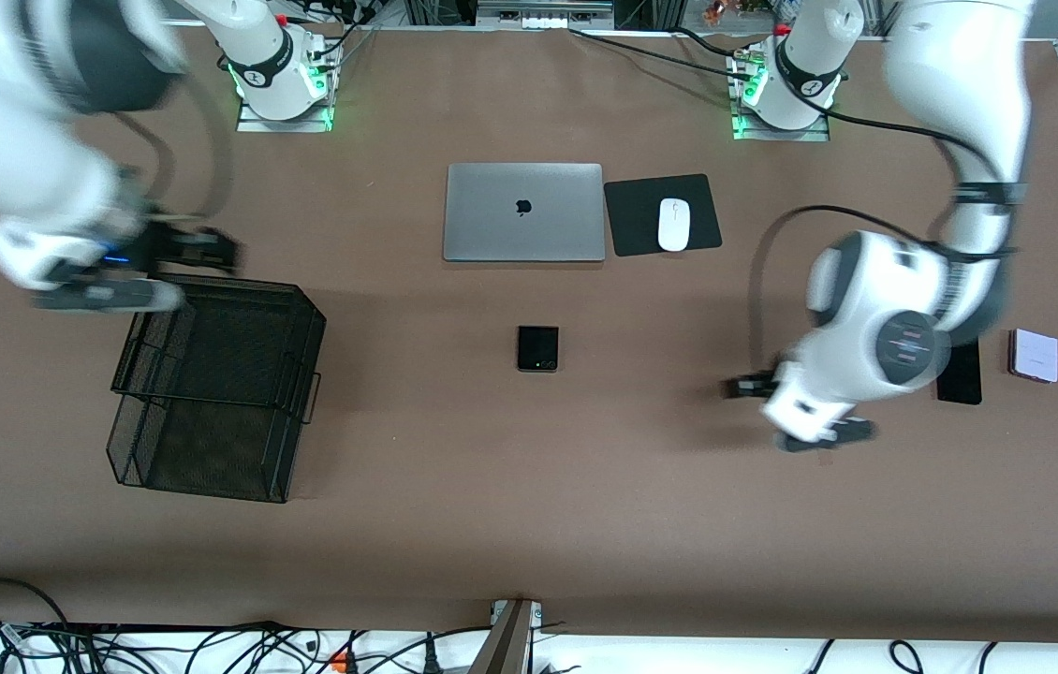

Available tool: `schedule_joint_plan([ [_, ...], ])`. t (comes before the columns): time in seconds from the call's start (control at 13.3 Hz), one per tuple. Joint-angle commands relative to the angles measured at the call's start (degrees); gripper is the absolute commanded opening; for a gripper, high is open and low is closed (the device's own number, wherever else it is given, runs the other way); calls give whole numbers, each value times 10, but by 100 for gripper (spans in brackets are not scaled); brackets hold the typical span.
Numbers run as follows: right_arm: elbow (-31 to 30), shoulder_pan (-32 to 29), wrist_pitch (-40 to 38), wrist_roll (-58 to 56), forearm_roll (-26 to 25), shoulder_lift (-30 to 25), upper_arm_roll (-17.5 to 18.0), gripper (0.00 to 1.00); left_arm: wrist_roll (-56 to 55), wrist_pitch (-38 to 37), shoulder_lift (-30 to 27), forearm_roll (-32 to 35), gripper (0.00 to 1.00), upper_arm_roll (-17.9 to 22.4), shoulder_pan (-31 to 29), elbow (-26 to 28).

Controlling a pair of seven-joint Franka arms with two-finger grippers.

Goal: Place phones with both arms
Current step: 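Reach the right gripper to the flip phone while the left gripper returns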

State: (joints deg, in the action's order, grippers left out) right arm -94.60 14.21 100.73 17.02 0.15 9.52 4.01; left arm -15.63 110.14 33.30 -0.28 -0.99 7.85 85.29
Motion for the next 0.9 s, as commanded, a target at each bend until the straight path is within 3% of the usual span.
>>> schedule_joint_plan([
  [0.0,30,123,46,148,-1,57,-6,100,123,-11,-9,96,100,-9,-61,25],
  [0.23,143,231,78,315,-2,175,-7,100,215,-1,-3,121,100,-9,-137,51],
  [0.38,201,282,109,376,-2,251,-9,100,241,61,-3,180,100,-9,-176,75],
  [0.68,209,320,197,434,-57,346,-11,100,316,219,-8,187,100,-15,-262,185],
  [0.83,206,315,222,435,-59,379,-15,100,329,315,-5,187,100,-18,-295,248],
])
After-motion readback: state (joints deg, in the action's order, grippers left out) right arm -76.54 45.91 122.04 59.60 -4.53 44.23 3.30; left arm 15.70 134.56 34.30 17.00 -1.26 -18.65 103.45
